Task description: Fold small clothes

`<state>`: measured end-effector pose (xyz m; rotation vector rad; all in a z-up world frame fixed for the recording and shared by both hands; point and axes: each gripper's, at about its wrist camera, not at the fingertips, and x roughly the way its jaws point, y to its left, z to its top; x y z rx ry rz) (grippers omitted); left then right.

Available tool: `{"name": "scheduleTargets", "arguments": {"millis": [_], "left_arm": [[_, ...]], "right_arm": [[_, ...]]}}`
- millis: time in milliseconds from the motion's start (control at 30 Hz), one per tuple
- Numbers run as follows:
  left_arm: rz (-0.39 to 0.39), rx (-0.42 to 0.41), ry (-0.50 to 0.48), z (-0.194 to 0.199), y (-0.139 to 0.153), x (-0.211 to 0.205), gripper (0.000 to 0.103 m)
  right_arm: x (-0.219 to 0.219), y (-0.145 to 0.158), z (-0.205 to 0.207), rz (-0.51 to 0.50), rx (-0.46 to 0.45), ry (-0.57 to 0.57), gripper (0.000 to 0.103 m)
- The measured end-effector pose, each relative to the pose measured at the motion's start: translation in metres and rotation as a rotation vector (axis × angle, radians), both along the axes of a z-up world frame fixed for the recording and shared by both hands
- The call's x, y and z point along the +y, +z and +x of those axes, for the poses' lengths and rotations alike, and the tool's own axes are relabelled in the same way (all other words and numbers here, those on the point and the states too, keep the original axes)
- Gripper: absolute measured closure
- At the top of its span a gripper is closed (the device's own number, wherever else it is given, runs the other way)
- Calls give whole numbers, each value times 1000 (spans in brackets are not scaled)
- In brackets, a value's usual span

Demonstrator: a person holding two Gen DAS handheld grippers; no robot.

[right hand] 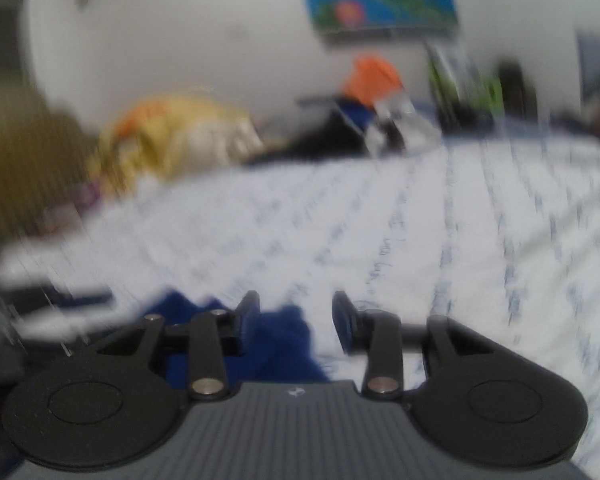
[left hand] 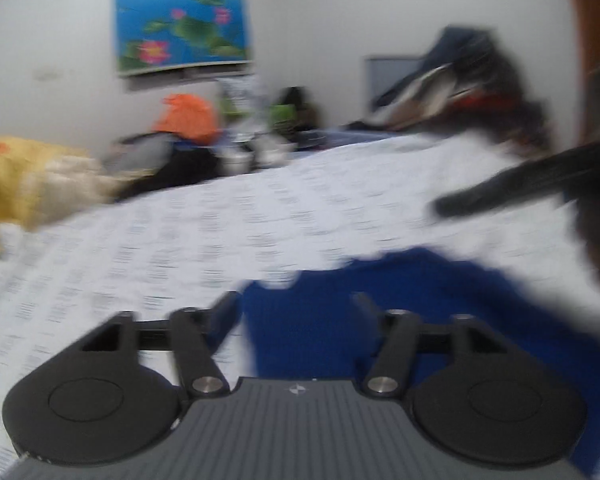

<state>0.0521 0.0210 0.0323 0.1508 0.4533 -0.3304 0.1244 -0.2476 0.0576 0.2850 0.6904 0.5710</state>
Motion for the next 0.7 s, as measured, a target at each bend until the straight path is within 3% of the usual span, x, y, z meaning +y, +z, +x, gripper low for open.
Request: {"name": "scheduleTargets", "arguments": {"millis": [100,167,267,333,400,467,500,600,667,700], "left_arm": [[-5,125,-112,0,-14,-24,31],[35,178,-116,5,-32,-34,30],[6,158,-118,11,-39,-30,26],[31,145,-116,9,-40,-34,25],[31,139,-111,9,-41,-31,24],[25,137,-109,10,-42,-29,24],[22,134,-105,10,-40,-28,24],[22,130,-98,6,-39,-28,24],[21,130,-98,3,-38,-28,24],[23,129,-98,4,-38,-28,24]], "right_arm": [[19,-15,2,-69,157,88,63],[34,-35,12,-108,241,110,66],[38,-53,35,-137,147,79,67],[43,-55,57,-140,172,37,67],[54,-50,63,-204,185,39,66],[54,-39,53,-250,178,4,64],[46,-28,38,-227,143,-33,64],[26,-2,-5,-62,58,-25,62],[30,-5,-15,-27,130,43,62],[37,-15,-15,-87,175,64,61]]}}
